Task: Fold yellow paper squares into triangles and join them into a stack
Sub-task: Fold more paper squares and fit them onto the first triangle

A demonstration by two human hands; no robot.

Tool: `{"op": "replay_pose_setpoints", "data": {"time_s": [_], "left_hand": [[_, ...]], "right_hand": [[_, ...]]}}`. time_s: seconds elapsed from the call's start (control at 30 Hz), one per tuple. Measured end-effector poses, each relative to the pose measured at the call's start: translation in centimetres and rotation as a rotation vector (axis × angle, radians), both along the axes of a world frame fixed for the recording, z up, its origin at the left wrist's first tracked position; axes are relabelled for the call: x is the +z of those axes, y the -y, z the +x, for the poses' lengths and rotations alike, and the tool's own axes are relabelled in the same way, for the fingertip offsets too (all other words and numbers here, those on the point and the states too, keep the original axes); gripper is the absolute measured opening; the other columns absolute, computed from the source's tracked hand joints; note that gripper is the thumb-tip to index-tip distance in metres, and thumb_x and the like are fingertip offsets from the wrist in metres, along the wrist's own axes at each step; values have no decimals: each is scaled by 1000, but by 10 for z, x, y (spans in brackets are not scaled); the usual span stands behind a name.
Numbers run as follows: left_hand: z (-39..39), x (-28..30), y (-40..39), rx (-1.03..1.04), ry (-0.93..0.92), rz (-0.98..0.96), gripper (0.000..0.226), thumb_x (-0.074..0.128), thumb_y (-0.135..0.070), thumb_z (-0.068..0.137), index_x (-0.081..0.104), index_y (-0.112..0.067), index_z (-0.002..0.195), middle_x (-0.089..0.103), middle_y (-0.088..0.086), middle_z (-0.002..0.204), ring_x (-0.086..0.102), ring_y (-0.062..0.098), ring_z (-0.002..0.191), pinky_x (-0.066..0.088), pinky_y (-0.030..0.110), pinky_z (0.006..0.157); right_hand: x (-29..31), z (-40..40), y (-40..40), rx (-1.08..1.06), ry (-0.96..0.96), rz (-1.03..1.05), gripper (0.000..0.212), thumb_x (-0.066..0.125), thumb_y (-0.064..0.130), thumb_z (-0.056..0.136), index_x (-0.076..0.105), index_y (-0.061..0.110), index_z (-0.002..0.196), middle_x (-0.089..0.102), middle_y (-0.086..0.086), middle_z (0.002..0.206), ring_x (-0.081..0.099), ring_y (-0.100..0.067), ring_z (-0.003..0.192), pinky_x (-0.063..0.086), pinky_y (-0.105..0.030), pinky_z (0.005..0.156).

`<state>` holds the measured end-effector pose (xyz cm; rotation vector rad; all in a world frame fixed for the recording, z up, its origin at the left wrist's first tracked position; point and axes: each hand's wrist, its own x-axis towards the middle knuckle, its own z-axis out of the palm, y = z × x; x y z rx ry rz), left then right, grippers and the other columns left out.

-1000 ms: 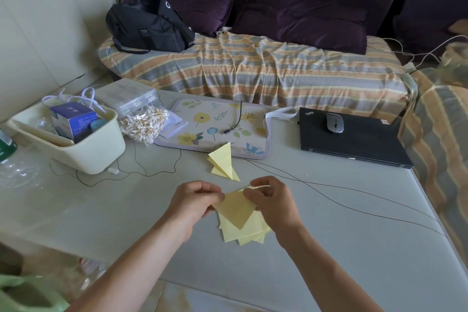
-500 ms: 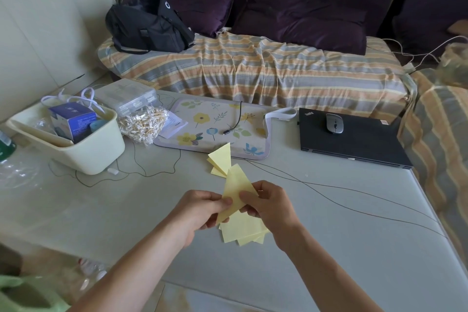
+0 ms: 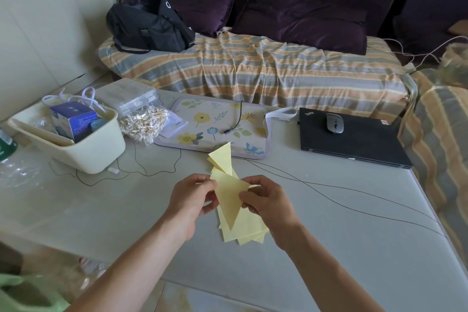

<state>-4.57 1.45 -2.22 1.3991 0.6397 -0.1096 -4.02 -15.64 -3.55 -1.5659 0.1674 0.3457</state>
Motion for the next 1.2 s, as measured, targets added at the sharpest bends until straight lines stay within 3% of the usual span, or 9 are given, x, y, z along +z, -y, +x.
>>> {"op": "replay_pose_setpoints", "data": {"time_s": [0.17,0.37,0.53,0.7,0.87,0.97,1.1,1.2], "left_hand": [[0,1,3,-19,55,-1,14,62,1,94,67,-8,104,73,11,85,67,14,59,58,28,59],[-2,3,4,-76,43,-65,13,62,-2,94,67,-7,105,78,13,97,71,22,78,59,32,66],[-1,2,3,-66,32,-111,12,60,-1,94,69,-2,101,77,13,91,69,22,76,59,35,73],[-1,7,2,-39,45,-196,19,58,0,95,75,-4,90,77,13,87,69,24,78,60,39,81],[-4,10,5,-95,-15,-298,35,55,-31,102,73,-1,103,77,16,94,73,26,78,62,37,74],[-5,8,7,-181,-21,-264,45,66,-44,95,75,-2,106,78,17,101,75,30,90,62,40,83],[-7,4,6,-145,36,-172,25,73,-19,92,76,1,106,78,17,100,77,29,94,62,34,84],[-8,4,5,-120,95,-66,12,72,-7,92,77,1,99,79,16,94,78,27,86,63,27,72]], "right_hand": [[5,-2,1,-54,8,89,18,67,1,89,71,13,102,69,-4,75,59,-16,68,43,-32,73],[3,-2,0,-61,3,120,17,66,0,91,71,13,102,72,-8,81,64,-21,74,56,-33,75],[7,-5,-2,-11,27,232,27,58,-9,92,72,9,106,73,-13,92,72,-22,80,62,-38,80],[8,-6,-4,-17,93,164,23,60,-5,94,78,7,96,75,-16,96,69,-19,78,59,-29,76],[9,-6,-4,-72,143,92,30,57,-8,92,81,9,91,78,-10,90,72,-19,76,57,-22,70],[5,-5,-3,-85,160,18,35,57,-7,90,83,17,88,78,-6,94,74,-26,83,59,-27,72],[3,-4,-5,-47,190,-47,38,56,-7,88,82,21,88,77,-4,97,72,-22,85,60,-30,78],[6,-6,-7,-22,168,18,40,45,-9,90,74,16,101,74,-5,97,71,-18,87,60,-28,73]]}}
